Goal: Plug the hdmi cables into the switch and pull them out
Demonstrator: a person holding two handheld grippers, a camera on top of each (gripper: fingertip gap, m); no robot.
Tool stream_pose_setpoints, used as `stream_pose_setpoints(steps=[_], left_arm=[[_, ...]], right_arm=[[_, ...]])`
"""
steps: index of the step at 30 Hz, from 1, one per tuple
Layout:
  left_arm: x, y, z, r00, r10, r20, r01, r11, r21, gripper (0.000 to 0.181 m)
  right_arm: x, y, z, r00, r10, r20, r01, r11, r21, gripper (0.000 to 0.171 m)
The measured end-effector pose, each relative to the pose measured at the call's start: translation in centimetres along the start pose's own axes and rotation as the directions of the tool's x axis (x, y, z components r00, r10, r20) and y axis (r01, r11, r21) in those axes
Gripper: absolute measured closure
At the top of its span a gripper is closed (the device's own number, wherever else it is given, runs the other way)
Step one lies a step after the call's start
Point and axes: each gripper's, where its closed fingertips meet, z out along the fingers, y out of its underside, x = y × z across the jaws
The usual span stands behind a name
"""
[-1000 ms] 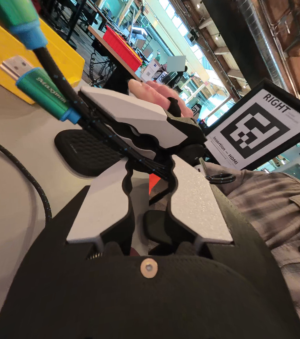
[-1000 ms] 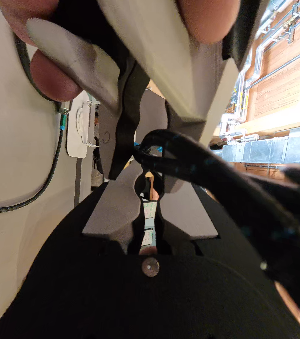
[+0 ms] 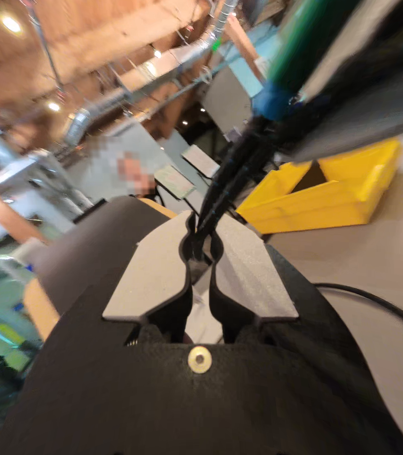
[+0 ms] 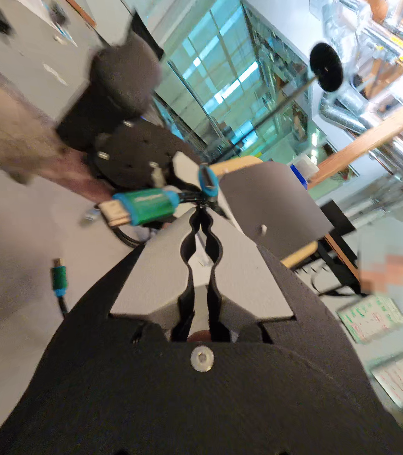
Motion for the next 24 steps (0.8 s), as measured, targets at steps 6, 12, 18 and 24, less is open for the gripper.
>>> stream_pose_setpoints(steps=[6,12,18,24], left_arm=[[-3.2,-2.3,1.9,0.998,-0.04,0.048,0.039,0.999,0.027,0.141],[-3.2,-4.3,2.9,0.845,-0.49,-0.215,0.488,0.87,-0.065,0.128],[3.4,-5.6,1.3,0.668,-0.521,-0.532,0.409,0.854,-0.322,0.105],[4.1,0.6,-0.6,0.448,-0.778,-0.44,0.424,0.618,-0.662,0.107]], right_arm=[[-3.0,-1.0,0.1,0.99,0.043,0.136,-0.053,0.996,0.074,0.171],[-5.5,1.3,0.7,0.965,-0.021,0.26,0.022,1.0,0.002,0.171],[-5.5,3.0,1.0,0.959,-0.1,0.266,0.113,0.993,-0.034,0.171],[-4.8,3.8,0.7,0.968,-0.084,0.237,0.098,0.994,-0.049,0.171]])
